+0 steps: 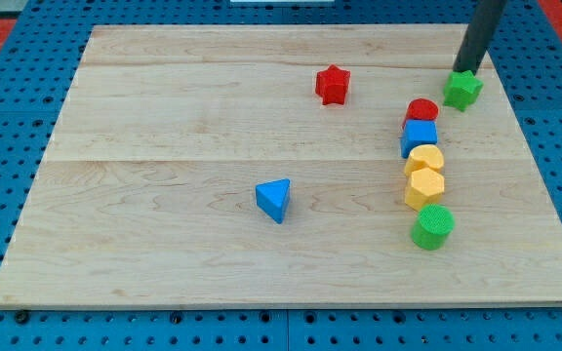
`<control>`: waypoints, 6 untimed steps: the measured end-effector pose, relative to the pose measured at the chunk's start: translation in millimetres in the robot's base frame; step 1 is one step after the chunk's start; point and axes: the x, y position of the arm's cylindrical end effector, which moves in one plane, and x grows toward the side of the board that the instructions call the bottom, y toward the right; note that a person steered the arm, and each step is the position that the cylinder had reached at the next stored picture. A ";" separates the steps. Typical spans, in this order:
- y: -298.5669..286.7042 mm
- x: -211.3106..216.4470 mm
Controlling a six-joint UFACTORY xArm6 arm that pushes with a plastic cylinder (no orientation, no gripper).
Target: Push green star above the red circle
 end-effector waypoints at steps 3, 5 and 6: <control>38.0 23.2; -23.8 30.1; -39.0 30.0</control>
